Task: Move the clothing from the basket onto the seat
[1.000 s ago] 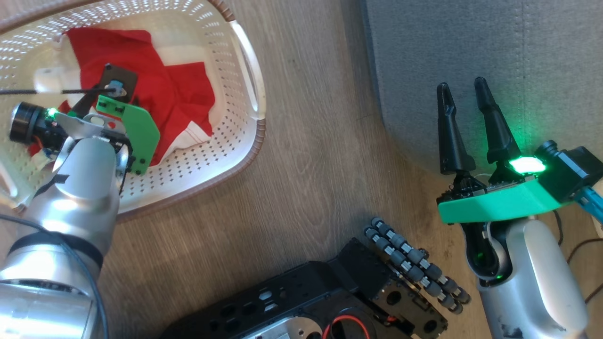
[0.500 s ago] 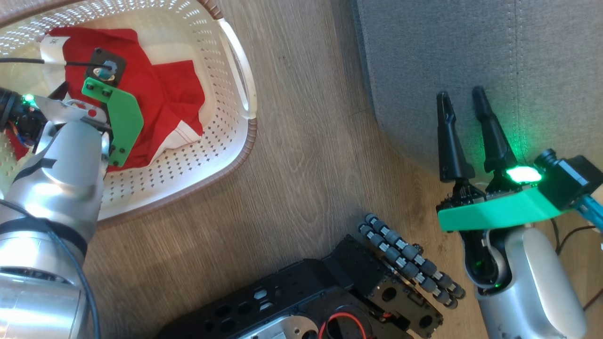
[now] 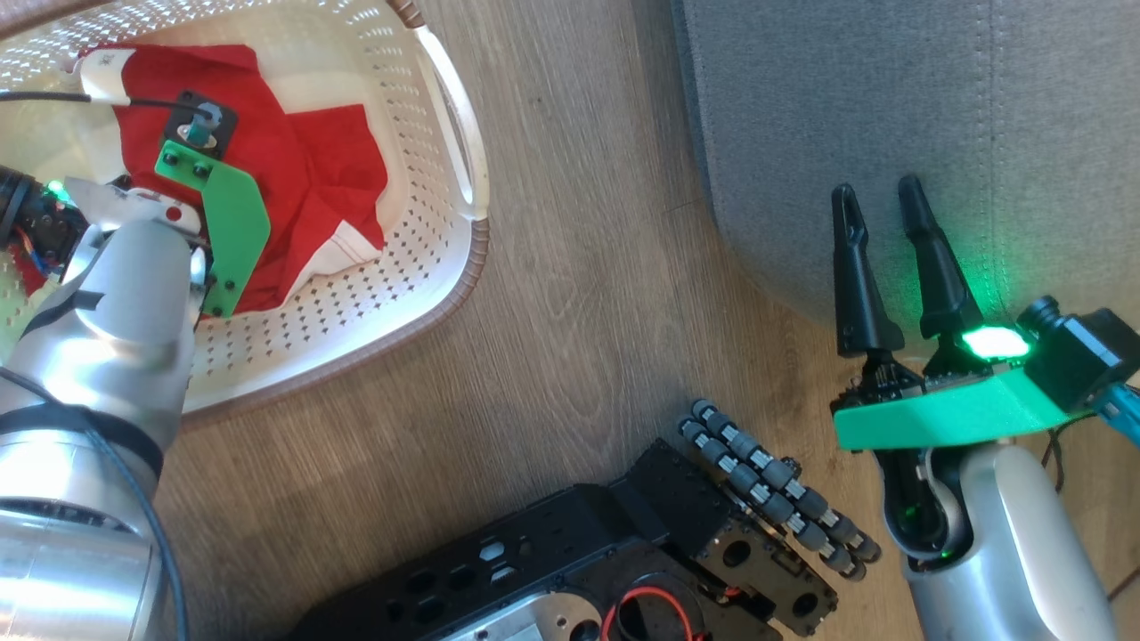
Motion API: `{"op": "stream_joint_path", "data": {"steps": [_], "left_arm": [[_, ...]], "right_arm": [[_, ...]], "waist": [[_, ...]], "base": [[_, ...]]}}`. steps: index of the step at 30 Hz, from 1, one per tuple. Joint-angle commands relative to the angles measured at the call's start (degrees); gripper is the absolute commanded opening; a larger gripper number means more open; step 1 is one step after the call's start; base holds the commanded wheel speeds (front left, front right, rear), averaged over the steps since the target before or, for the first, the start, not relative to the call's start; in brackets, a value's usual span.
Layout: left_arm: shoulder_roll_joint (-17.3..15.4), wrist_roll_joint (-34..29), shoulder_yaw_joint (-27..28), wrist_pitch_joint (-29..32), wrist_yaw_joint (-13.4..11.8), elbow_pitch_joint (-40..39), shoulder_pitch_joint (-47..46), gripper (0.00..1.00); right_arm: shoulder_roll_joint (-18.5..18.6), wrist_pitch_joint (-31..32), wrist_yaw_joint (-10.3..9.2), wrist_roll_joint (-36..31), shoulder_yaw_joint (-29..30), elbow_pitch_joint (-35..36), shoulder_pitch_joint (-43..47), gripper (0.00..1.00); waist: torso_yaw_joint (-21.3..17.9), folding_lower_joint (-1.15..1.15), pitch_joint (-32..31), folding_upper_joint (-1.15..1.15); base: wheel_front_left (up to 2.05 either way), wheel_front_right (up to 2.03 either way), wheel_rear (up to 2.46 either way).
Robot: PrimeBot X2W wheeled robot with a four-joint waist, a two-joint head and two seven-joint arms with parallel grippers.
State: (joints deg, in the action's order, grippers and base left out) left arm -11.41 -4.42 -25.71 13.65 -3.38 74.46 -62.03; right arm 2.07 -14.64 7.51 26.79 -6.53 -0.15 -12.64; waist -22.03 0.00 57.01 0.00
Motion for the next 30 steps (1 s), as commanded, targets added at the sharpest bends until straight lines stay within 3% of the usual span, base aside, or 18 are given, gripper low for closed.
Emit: {"op": "stream_joint_path", "data": {"steps": [1, 3, 5, 6, 20, 30], "left_arm": [[-1.21, 0.53, 1.07, 0.54, 0.35, -0.51, 0.70, 1.00], [-1.01, 1.34, 1.45, 1.29, 0.83, -0.51, 0.69, 1.00], [-0.48, 2.46, 1.98, 2.08, 2.12, -0.51, 0.83, 0.00], [0.02, 3.82, 2.82, 2.75, 2.98, -0.51, 0.93, 0.00], [-0.47, 5.38, 2.41, 0.70, 2.61, -0.51, 0.84, 0.00], [0.97, 7.76, 2.80, -4.36, 4.14, -0.51, 1.50, 0.00]], "right_arm": [[0.81, -0.36, -0.02, 0.36, -0.18, 1.02, 3.92, 1.00], [0.81, -0.36, -0.02, 0.24, 0.28, 1.30, 4.40, 1.00], [0.81, -0.36, -0.02, -0.04, 0.66, 1.51, 4.91, 1.00], [0.81, -0.36, -0.02, -0.35, 0.97, 1.57, 5.25, 1.00], [0.81, -0.36, -0.02, -0.90, -0.08, 1.01, 2.36, 1.00], [0.81, -0.36, -0.02, -2.09, -1.23, 0.29, -2.14, 1.00]], "waist": [[0.15, 0.00, 0.15, 0.00], [0.33, 0.00, 0.30, 0.00], [0.55, 0.00, 0.42, 0.00], [0.84, 0.00, 0.48, 0.00], [1.17, 0.00, -0.78, 0.00], [1.97, 0.00, -4.80, 0.00]], "base": [[0.00, 0.00, 0.00], [0.00, 0.00, 0.00], [0.00, 0.00, 0.00], [0.00, 0.00, 0.00], [0.00, 0.00, 0.00], [0.00, 0.00, 0.00]]}}
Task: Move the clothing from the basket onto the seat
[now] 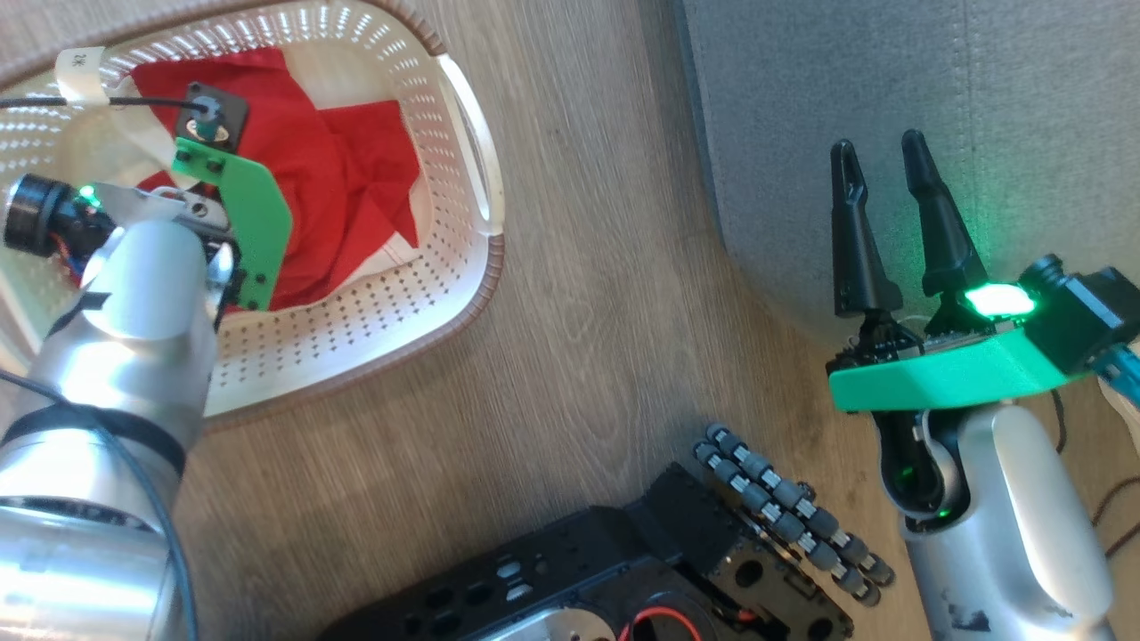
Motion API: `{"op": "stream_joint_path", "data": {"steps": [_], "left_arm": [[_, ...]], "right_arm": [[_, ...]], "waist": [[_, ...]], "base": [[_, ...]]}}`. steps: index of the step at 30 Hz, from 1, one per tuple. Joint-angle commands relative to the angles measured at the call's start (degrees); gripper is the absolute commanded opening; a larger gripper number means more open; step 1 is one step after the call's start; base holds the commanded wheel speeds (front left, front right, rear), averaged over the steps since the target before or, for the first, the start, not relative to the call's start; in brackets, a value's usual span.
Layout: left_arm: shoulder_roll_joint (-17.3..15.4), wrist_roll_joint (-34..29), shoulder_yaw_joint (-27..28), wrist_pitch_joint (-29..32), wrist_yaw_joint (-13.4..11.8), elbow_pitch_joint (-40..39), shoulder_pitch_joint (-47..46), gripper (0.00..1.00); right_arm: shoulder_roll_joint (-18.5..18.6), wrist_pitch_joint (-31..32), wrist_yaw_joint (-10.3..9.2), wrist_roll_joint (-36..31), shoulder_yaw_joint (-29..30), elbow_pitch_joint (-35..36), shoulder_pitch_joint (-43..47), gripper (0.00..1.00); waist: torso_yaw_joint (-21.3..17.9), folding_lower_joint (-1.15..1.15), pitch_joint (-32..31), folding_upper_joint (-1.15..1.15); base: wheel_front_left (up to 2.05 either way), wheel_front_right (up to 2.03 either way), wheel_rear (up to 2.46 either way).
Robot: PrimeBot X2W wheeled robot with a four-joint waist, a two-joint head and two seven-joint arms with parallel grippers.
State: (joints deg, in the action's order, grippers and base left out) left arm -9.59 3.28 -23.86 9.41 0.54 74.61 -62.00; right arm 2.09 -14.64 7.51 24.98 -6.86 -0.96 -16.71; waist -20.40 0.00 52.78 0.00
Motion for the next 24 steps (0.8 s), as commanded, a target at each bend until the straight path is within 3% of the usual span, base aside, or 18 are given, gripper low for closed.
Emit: {"op": "stream_joint_path", "data": {"steps": [1, 8, 24], "left_arm": [[-0.35, 0.47, 1.10, -0.76, 0.39, -0.66, 1.85, 0.00], [3.10, 3.12, 1.85, -6.49, 1.67, -0.66, 6.23, 0.00], [6.54, 9.82, 3.47, -19.90, 4.13, -0.66, 14.54, 0.00]], "right_arm": [[0.78, -0.36, -0.02, -0.58, -0.72, 0.90, 1.67, 1.00], [0.78, -0.36, -0.02, -3.40, 1.15, -0.98, 1.39, 1.00], [0.78, -0.36, -0.02, -7.76, 1.90, -4.68, 4.69, 1.00]], "waist": [[0.83, 0.00, -1.47, 0.00], [5.00, 0.00, -9.48, 0.00], [11.87, 0.00, -27.45, 0.00]], "base": [[0.00, 0.00, 0.00], [0.00, 0.00, 0.00], [0.00, 0.00, 0.00]]}}
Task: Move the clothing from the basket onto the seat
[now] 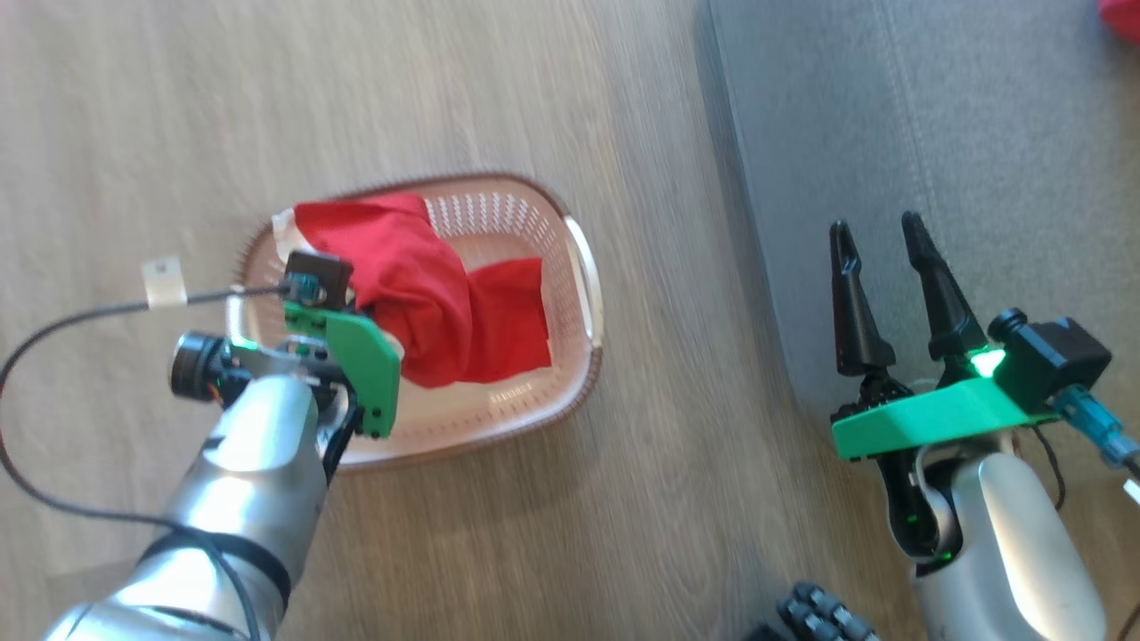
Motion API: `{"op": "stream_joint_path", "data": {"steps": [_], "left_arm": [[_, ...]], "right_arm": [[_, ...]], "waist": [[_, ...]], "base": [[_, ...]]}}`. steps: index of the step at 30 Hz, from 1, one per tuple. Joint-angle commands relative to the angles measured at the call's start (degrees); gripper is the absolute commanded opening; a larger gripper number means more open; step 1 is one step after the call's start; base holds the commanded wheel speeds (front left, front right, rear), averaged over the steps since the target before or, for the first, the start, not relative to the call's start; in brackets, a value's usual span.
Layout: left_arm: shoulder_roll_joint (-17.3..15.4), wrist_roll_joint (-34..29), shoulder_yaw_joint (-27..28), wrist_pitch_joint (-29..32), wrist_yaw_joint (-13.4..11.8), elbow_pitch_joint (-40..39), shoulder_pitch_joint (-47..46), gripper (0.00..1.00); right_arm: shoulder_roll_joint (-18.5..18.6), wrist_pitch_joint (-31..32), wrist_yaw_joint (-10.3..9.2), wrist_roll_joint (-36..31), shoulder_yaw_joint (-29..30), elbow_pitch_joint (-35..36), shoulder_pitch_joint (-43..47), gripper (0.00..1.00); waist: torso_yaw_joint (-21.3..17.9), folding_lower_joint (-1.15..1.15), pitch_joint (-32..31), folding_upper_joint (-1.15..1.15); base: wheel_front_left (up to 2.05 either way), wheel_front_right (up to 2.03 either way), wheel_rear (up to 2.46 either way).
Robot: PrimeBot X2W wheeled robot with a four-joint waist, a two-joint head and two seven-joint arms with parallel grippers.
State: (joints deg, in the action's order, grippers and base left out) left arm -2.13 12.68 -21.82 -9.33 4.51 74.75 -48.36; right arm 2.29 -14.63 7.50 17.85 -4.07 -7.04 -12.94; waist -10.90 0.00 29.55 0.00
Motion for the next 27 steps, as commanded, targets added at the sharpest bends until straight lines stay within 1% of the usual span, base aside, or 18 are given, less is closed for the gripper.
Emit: {"op": "stream_joint_path", "data": {"steps": [1, 4, 8, 14, 16, 18, 22, 24, 27], "left_arm": [[-0.87, 0.89, 1.49, -1.86, 0.28, -0.80, 1.34, 0.00], [-0.79, 2.75, 1.23, -3.43, 0.97, -1.60, 2.84, 0.00], [-0.77, 5.97, -0.72, -4.74, 1.84, -4.78, 4.93, 0.00], [-0.76, 9.95, -3.67, -5.52, 2.08, -9.44, 6.85, 0.00], [-0.76, 11.10, -4.52, -5.61, 1.71, -11.85, 7.58, 0.00], [-0.76, 11.70, -4.69, -5.63, 0.73, -15.09, 8.66, 0.00], [-0.76, 11.41, -3.72, -5.65, -0.67, -21.87, 11.61, 0.00], [-0.76, 10.52, -2.63, -5.65, -1.29, -25.51, 13.08, 0.00], [-0.76, 7.09, -1.24, -5.65, -2.07, -31.27, 15.26, 0.00]], "right_arm": [[0.59, -0.37, -0.01, -0.80, -0.82, 1.19, 1.17, 1.00], [0.59, -0.37, -0.01, -1.09, -0.54, 0.63, 1.96, 1.00], [0.59, -0.37, -0.01, -1.47, -0.38, -0.24, 3.04, 1.00], [0.59, -0.37, -0.01, -1.89, -0.07, -1.09, 4.23, 1.00], [0.59, -0.37, -0.01, -1.89, 0.00, -1.39, 4.63, 1.00], [0.59, -0.37, -0.01, -1.76, 0.04, -1.70, 5.03, 1.00], [0.59, -0.37, -0.01, -1.35, 0.00, -2.25, 6.02, 1.00], [0.59, -0.37, -0.01, -1.19, -0.03, -2.51, 6.54, 1.00], [0.59, -0.37, -0.01, -0.90, -0.19, -2.82, 7.11, 1.00]], "waist": [[2.60, 0.00, -5.05, 0.00], [3.39, 0.00, -7.57, 0.00], [4.54, 0.00, -10.30, 0.00], [5.99, 0.00, -13.02, 0.00], [6.45, 0.00, -14.30, 0.00], [6.81, 0.00, -15.68, 0.00], [7.47, 0.00, -18.45, 0.00], [7.76, 0.00, -19.69, 0.00], [8.07, 0.00, -21.36, 0.00]], "base": [[0.00, 0.00, 0.00], [0.00, 0.00, 0.00], [0.00, 0.00, 0.00], [0.00, 0.00, 0.00], [0.00, 0.00, 0.00], [0.00, 0.00, 0.00], [0.00, 0.00, 0.00], [0.00, 0.00, 0.00], [0.00, 0.00, 0.00]]}}
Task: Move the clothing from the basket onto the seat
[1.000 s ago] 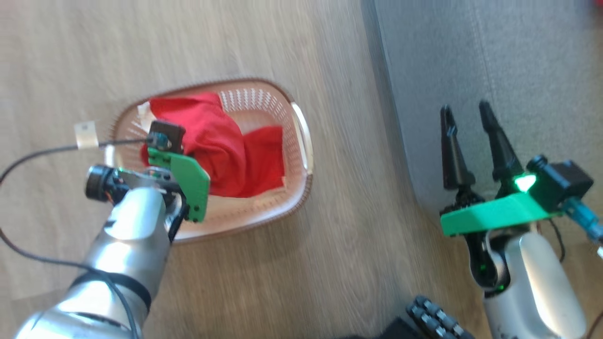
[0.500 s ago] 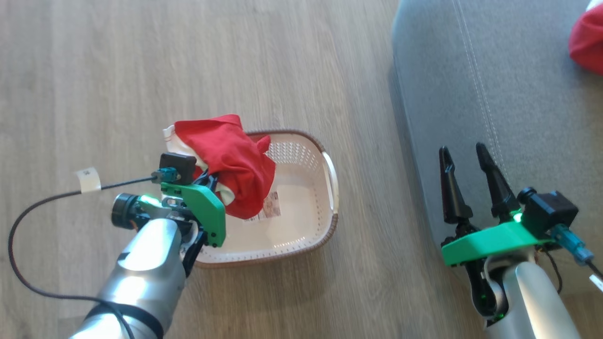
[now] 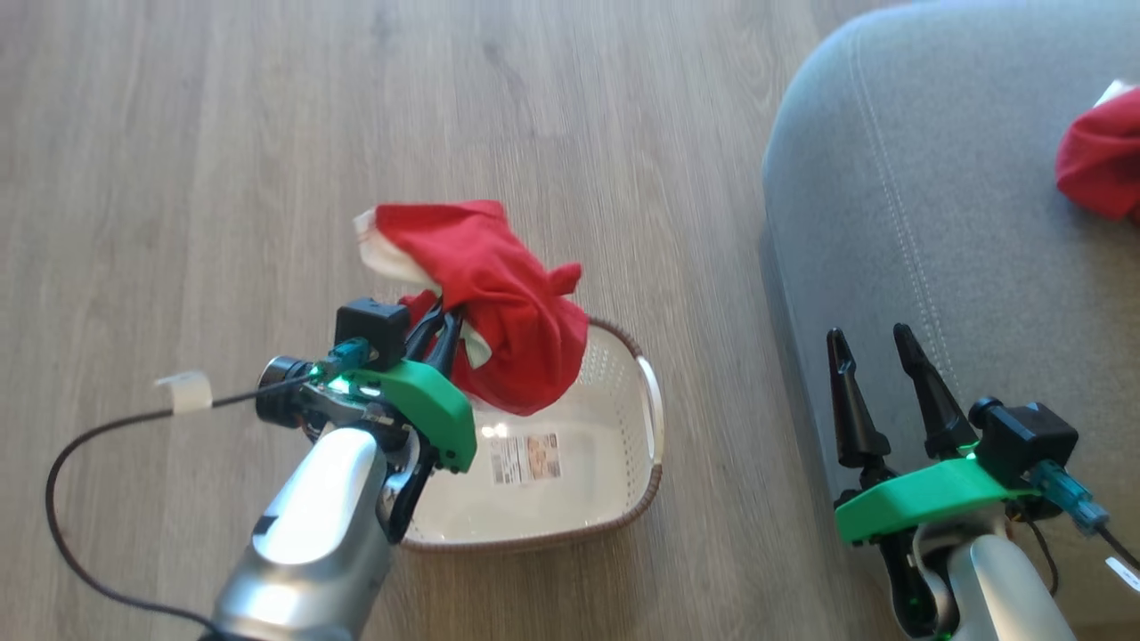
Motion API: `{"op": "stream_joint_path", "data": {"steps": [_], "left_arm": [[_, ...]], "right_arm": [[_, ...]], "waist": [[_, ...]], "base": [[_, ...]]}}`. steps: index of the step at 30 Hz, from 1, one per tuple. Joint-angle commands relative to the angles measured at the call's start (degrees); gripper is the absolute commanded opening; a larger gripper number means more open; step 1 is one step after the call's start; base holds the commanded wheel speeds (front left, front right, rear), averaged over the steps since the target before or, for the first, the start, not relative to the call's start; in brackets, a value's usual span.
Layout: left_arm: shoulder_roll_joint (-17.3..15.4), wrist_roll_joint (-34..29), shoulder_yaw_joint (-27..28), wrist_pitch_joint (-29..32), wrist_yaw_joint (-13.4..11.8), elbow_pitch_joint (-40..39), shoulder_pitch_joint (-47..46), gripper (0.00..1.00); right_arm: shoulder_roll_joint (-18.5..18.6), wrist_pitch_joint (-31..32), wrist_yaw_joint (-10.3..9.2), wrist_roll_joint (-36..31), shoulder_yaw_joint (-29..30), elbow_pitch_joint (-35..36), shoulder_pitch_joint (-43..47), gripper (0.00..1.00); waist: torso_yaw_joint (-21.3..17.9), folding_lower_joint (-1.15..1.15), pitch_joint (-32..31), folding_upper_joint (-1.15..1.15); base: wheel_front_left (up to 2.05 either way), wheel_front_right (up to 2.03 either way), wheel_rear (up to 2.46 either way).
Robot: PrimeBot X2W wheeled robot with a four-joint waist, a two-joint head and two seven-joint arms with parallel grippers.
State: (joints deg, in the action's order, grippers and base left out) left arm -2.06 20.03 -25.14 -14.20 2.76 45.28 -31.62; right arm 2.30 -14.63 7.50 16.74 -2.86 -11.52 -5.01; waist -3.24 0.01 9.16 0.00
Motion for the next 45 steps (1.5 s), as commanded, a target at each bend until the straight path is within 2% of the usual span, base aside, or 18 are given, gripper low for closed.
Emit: {"op": "stream_joint_path", "data": {"steps": [1, 9, 18, 26, 36, 45], "left_arm": [[-0.82, -0.94, 2.85, -0.79, -0.38, -3.67, -0.55, 0.00], [-0.82, -2.67, 7.13, -0.79, 0.21, -16.22, 6.39, 0.00], [-0.82, -1.80, 9.03, -0.79, -1.54, -29.39, 12.74, 0.00], [-0.82, -2.37, 10.43, -0.80, -2.14, -42.65, 13.42, 0.00], [-0.82, -3.42, 9.58, -0.80, -1.82, -53.11, 12.55, 0.00], [-0.82, -4.43, 6.55, -0.80, -1.74, -56.66, 12.74, 0.00]], "right_arm": [[0.58, -0.37, -0.01, 0.31, -1.50, 1.59, -0.63, 1.00], [0.58, -0.37, -0.01, 0.52, -1.63, 0.55, 1.59, 1.00], [0.58, -0.37, -0.01, -0.43, -1.12, 0.44, 2.97, 1.00], [0.58, -0.37, -0.01, 0.08, -1.59, 0.30, 3.31, 1.00], [0.58, -0.37, -0.01, 0.51, -1.98, 0.09, 3.67, 1.00], [0.58, -0.37, -0.01, 0.51, -2.26, 0.11, 3.87, 1.00]], "waist": [[0.47, -0.01, -1.45, 0.00], [1.39, -0.01, -5.80, 0.00], [2.58, -0.01, -8.39, 0.00], [2.64, -0.01, -8.80, 0.00], [2.08, -0.01, -9.48, 0.00], [1.74, -0.01, -9.65, 0.00]], "base": [[0.00, 0.00, 0.00], [0.00, 0.00, 0.00], [0.00, 0.00, 0.00], [0.00, 0.00, 0.00], [0.00, 0.00, 0.00], [0.00, 0.00, 0.00]]}}
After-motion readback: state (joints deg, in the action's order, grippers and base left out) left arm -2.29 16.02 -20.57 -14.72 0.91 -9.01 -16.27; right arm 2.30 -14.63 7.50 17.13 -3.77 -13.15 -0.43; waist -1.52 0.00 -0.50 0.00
